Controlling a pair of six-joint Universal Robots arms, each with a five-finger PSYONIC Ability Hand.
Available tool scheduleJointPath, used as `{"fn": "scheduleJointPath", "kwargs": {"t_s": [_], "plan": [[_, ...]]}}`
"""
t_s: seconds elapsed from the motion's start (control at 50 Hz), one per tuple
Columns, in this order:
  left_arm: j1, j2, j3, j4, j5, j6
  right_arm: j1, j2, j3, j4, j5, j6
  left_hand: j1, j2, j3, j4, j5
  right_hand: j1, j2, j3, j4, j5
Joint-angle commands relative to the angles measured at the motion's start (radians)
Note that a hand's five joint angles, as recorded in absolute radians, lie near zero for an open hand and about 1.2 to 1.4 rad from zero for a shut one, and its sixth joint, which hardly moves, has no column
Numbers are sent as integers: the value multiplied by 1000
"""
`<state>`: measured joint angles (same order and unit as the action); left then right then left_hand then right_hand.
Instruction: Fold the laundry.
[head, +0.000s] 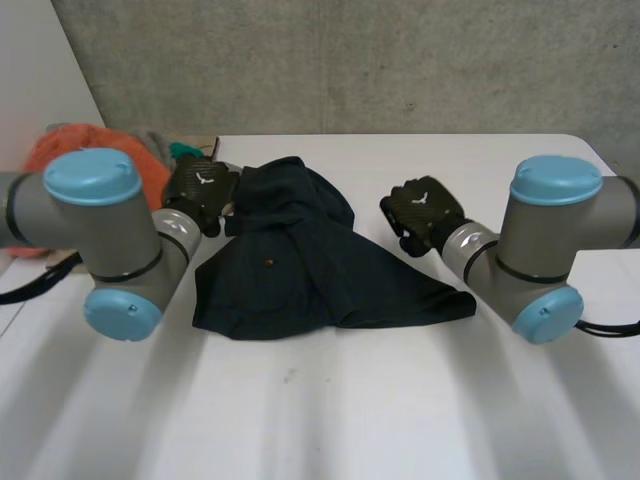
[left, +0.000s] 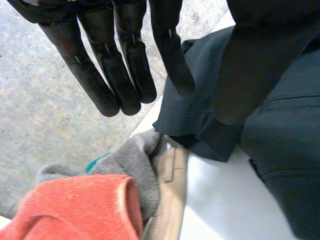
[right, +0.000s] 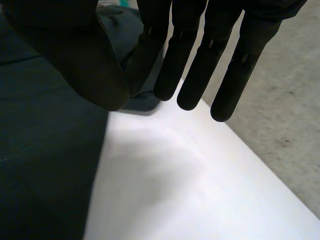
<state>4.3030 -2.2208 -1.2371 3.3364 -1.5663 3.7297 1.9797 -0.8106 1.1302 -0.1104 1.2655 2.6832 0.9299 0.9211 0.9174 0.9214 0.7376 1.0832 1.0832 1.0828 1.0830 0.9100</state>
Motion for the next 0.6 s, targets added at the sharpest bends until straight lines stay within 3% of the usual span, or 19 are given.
{"fn": "scheduleJointPath", "kwargs": {"t_s": [0.02, 0.12, 0.22, 0.3, 0.6], "plan": [[14, 65, -21, -83, 40, 90, -16, -16, -9, 1, 31, 32, 144, 153, 156, 152, 162, 37, 37, 37, 37, 36], [-11, 105, -41, -221, 89, 124, -22, -9, -12, 5, 41, 23, 123, 132, 136, 132, 141, 10, 10, 11, 11, 9], [-58, 119, -42, -403, 127, 145, -25, 4, -12, 6, 41, 11, -211, -202, -198, -202, -193, -154, -154, -153, -154, -155], [-74, 107, -39, -474, 137, 156, -27, 5, -10, 6, 48, 11, -285, -276, -272, -276, -267, -265, -265, -265, -265, -266], [-52, -26, -36, -417, 49, 314, -21, 11, 3, 1, 66, -11, -291, -282, -278, -282, -273, -351, -351, -350, -351, -352]]}}
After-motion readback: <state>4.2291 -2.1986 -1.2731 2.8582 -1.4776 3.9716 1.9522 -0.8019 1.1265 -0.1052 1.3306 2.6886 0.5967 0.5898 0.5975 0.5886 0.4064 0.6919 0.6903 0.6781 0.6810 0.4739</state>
